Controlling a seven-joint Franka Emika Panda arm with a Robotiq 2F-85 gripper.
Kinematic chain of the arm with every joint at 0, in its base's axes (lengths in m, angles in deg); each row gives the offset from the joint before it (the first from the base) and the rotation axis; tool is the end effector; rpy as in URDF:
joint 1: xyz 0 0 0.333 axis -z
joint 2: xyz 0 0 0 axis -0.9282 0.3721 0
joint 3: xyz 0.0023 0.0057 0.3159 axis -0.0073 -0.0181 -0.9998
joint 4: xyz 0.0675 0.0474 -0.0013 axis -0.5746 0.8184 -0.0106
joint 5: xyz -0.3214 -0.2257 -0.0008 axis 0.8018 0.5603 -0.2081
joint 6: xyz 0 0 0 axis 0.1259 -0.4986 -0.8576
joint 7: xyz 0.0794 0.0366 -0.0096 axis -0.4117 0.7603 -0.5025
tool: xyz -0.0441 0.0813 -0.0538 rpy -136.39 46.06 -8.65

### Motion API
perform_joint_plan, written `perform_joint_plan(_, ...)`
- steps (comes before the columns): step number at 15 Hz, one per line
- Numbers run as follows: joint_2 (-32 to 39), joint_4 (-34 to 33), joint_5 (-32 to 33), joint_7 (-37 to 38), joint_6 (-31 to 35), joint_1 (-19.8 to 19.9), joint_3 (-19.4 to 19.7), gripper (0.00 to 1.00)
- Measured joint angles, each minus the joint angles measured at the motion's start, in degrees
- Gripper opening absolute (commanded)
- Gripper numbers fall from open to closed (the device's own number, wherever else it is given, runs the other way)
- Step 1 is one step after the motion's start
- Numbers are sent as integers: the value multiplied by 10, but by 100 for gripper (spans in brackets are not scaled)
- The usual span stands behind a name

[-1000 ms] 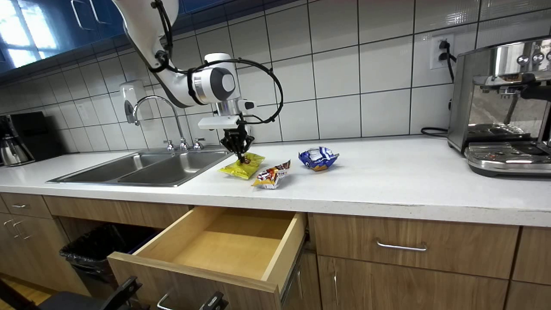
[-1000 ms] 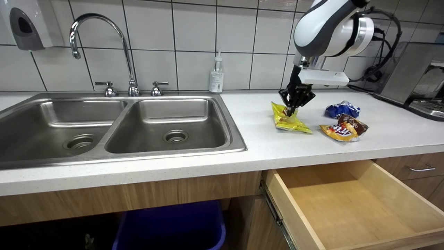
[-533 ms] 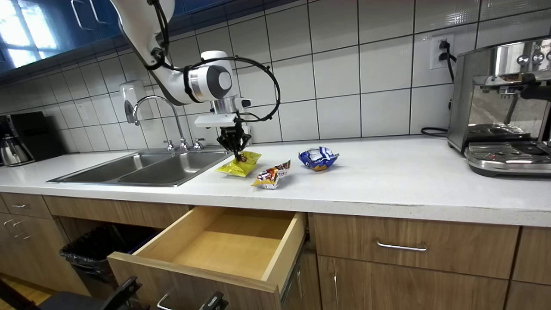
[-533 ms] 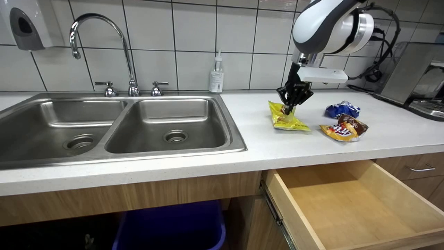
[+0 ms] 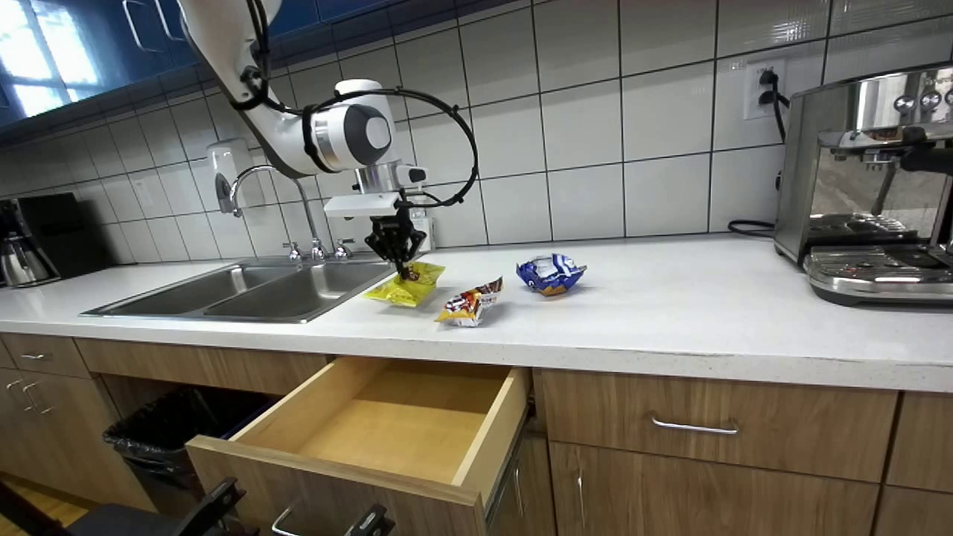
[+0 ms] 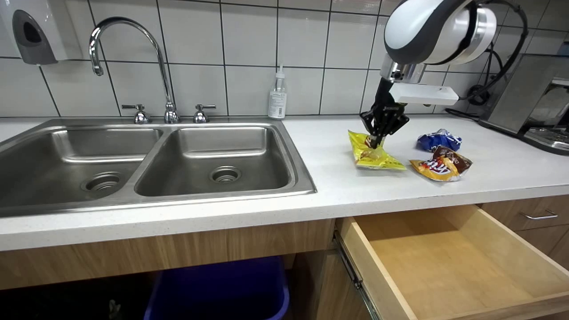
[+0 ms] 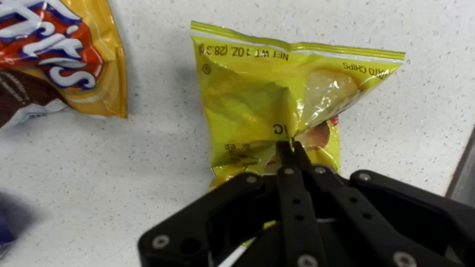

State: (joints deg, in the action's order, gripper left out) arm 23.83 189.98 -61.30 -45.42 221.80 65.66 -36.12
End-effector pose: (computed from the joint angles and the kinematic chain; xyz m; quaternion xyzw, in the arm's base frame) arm 0.6323 0.0594 0.2714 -0.9977 -0.0167 -0.0637 0.0129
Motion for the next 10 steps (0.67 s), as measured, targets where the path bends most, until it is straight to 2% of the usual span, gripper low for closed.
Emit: perform_joint_plan(10, -102, 136, -8, -7, 27, 0, -3, 0)
